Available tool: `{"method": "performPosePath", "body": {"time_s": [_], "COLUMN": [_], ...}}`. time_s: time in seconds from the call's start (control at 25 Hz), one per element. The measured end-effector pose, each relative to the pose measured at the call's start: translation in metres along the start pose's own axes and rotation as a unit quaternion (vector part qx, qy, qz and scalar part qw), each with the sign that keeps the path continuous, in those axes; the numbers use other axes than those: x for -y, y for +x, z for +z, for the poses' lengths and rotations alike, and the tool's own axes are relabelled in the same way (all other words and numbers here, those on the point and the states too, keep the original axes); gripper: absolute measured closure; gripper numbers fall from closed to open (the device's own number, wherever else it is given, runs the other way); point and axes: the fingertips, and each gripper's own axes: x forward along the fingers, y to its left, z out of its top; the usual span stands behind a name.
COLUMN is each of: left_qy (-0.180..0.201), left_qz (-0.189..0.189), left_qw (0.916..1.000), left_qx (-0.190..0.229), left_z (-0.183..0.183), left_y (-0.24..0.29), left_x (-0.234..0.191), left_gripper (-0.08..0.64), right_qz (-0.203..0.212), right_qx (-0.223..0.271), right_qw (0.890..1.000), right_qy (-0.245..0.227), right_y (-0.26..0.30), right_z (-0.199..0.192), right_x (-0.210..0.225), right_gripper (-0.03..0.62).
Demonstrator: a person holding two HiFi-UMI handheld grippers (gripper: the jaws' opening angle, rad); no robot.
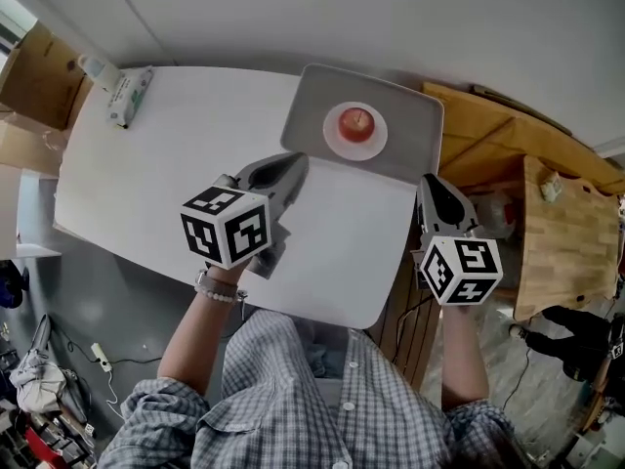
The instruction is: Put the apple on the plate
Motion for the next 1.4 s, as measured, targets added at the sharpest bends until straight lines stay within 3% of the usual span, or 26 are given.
{"method": "performPosePath", "body": {"time_s": [0.32, 0.44, 0.6, 0.68, 0.8, 0.96, 1.2, 1.4], "left_qy": [0.077, 0.071, 0.036, 0.043, 0.074, 0.078, 0.081, 0.077], "left_qz": [0.001, 0.004, 0.001, 0.004, 0.004, -0.015, -0.011, -0.012], "left_qw": [0.9961, 0.9958, 0.9955, 0.9943, 0.9929, 0.993, 0.9935, 0.9946], "left_qx": [0.042, 0.058, 0.088, 0.098, 0.093, 0.087, 0.079, 0.069], "left_z": [0.014, 0.021, 0.026, 0.027, 0.026, 0.026, 0.022, 0.019], "left_y": [-0.05, -0.066, -0.086, -0.092, -0.093, -0.088, -0.084, -0.084], "left_x": [0.041, 0.049, 0.059, 0.065, 0.071, 0.076, 0.075, 0.074], "left_gripper": [0.552, 0.552, 0.552, 0.552, 0.552, 0.552, 0.552, 0.552], "right_qz": [0.012, 0.016, 0.035, 0.041, 0.041, 0.05, 0.056, 0.052], "right_qx": [0.057, 0.071, 0.082, 0.09, 0.104, 0.105, 0.103, 0.102], "right_qw": [0.998, 0.997, 0.995, 0.994, 0.991, 0.989, 0.991, 0.991], "right_qy": [-0.026, -0.035, -0.042, -0.048, -0.071, -0.095, -0.069, -0.075], "right_y": [-0.038, -0.049, -0.063, -0.068, -0.071, -0.066, -0.064, -0.063], "right_z": [0.037, 0.047, 0.054, 0.057, 0.063, 0.066, 0.063, 0.063], "right_x": [-0.028, -0.038, -0.054, -0.06, -0.069, -0.083, -0.084, -0.084], "right_gripper": [0.561, 0.561, 0.561, 0.561, 0.563, 0.563, 0.563, 0.563]}}
